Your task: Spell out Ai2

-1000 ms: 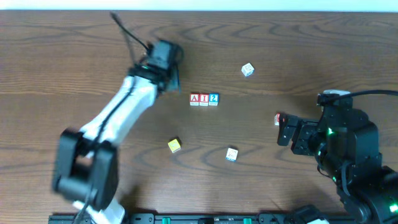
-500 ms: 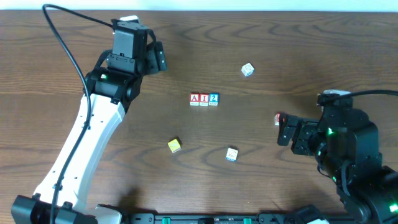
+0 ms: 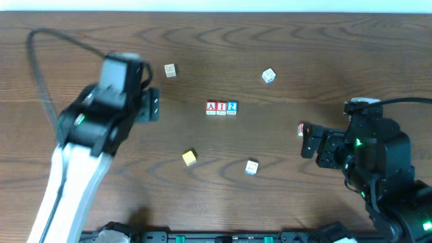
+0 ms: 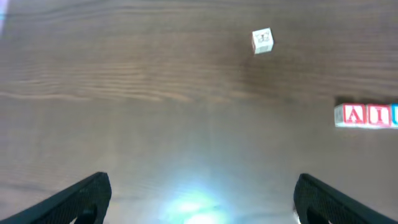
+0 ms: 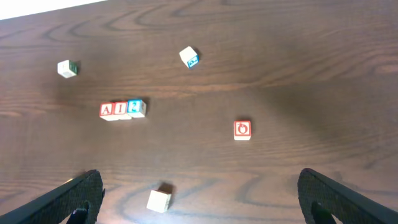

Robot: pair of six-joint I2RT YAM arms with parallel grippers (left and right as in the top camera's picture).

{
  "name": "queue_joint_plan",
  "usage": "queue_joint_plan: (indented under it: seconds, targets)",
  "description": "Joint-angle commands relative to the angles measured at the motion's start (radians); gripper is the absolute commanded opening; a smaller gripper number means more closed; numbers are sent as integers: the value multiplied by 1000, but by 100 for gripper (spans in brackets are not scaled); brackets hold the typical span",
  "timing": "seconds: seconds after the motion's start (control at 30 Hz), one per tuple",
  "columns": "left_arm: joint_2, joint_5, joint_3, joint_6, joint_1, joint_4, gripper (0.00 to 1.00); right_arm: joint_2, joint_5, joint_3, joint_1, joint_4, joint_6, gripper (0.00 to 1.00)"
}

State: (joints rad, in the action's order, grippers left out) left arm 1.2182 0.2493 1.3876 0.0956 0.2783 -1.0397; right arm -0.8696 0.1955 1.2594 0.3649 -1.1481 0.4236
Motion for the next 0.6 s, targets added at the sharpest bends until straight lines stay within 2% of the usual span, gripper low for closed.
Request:
queue_joint_plan:
  seconds: [0.0, 0.13, 0.27, 0.4, 0.57]
  targets:
    - [-140, 13, -82, -22, -5, -16, 95, 3, 6, 4, 2, -1, -13, 99]
    - [-373, -29, -280, -22, -19, 53, 95, 3, 6, 4, 2, -1, -13, 99]
    - [-590, -118, -500, -32, -112, 159, 95, 3, 6, 4, 2, -1, -13, 99]
    - [-753, -195, -685, -75, -217, 278, 95, 3, 6, 4, 2, -1, -13, 99]
    - [-928, -206, -896, -74, -304, 401, 95, 3, 6, 4, 2, -1, -13, 99]
